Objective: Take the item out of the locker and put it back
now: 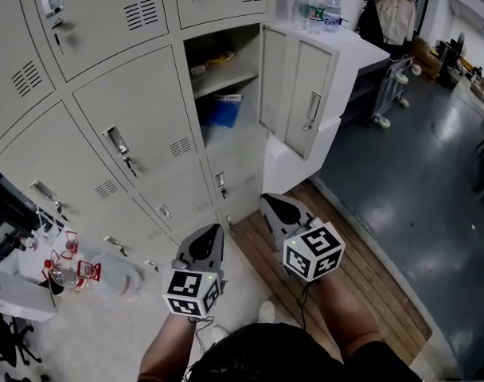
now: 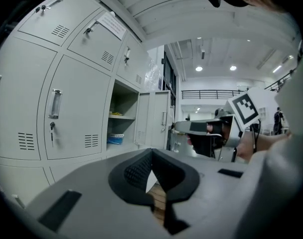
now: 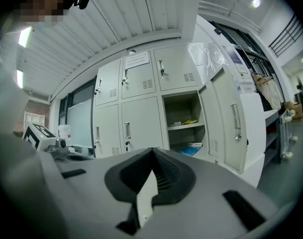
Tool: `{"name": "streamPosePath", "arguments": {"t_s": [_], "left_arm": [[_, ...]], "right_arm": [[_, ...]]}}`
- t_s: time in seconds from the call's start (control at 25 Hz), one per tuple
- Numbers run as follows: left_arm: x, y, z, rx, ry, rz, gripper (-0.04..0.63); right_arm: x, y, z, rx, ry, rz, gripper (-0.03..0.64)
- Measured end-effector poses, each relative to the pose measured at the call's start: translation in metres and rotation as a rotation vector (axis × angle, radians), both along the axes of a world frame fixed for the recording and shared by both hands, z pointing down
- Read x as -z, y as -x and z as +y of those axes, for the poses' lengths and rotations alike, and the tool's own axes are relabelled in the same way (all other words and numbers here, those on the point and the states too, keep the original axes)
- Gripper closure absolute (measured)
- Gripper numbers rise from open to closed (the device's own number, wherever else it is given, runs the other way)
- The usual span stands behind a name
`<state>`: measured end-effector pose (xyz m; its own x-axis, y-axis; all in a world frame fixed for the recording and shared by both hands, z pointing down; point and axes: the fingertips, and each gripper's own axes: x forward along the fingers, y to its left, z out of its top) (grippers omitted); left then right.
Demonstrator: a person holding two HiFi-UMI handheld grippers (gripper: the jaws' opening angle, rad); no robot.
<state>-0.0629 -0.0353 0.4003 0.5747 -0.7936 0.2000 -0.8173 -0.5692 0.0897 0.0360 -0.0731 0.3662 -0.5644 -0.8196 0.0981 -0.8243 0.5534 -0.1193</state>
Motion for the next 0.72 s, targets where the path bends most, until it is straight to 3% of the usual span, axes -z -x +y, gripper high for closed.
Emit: {"name": "streamPosePath", "arguments": {"t_s": [0.72], "left_arm": [[-0.002, -0.054, -0.040, 0.096, -0.012, -0.002, 0.592]], "right_arm": [[-0.002, -0.048, -0.050, 0.095, -0.007, -0.003, 0.617]]}}
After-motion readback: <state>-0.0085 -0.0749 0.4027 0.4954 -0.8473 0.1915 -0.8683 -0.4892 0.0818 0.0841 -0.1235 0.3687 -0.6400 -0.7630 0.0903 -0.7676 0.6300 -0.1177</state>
